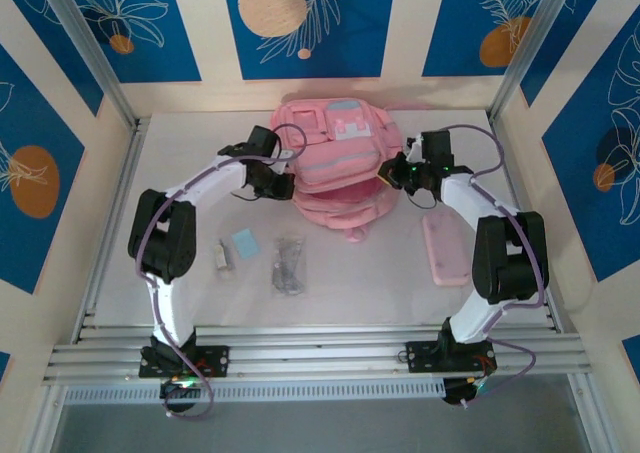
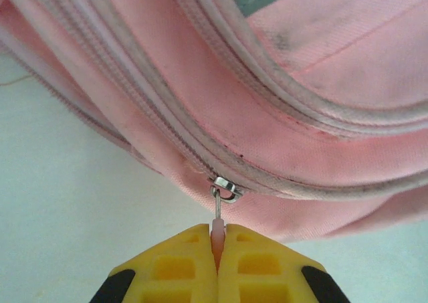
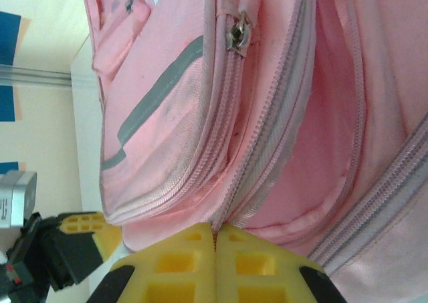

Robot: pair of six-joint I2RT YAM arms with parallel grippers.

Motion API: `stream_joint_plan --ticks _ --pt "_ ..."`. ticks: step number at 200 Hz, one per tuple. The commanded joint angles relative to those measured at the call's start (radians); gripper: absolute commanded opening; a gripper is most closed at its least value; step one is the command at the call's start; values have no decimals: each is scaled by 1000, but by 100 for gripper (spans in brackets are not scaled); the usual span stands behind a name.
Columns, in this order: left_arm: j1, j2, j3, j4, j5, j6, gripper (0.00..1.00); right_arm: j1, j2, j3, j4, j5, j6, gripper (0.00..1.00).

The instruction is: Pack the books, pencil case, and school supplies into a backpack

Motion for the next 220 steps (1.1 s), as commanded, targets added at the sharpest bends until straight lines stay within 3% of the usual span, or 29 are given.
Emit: stream_joint_plan --ticks 1,8,33,50,79,129,155,179,186,203,220 --pt "-71 -76 -4 -17 90 -35 0 -53 29 89 5 15 -2 0" --pt "-97 -90 1 6 114 -57 0 -58 32 102 4 3 18 3" --pt "-156 -103 38 102 168 -141 0 -47 -4 84 18 -32 78 40" --pt "-169 -84 79 152 173 -178 0 -28 -47 19 40 -59 125 53" --pt "-176 -51 133 223 190 -235 0 16 -133 -138 111 -72 216 64" --pt "-188 -31 149 214 200 -230 0 80 -245 -234 128 -40 276 70" --pt "-206 -54 114 210 214 -216 0 100 -177 -209 207 -14 303 69" --pt "-214 -79 68 220 230 -211 0 113 -60 -144 286 -21 341 62" --pt "-213 -84 55 220 226 -206 0 119 -35 -129 305 -16 349 51" --pt "-211 -89 35 203 204 -178 0 122 -6 -112 336 -1 356 1" --pt "-192 -89 14 163 110 -133 0 121 -31 -117 331 16 339 0"
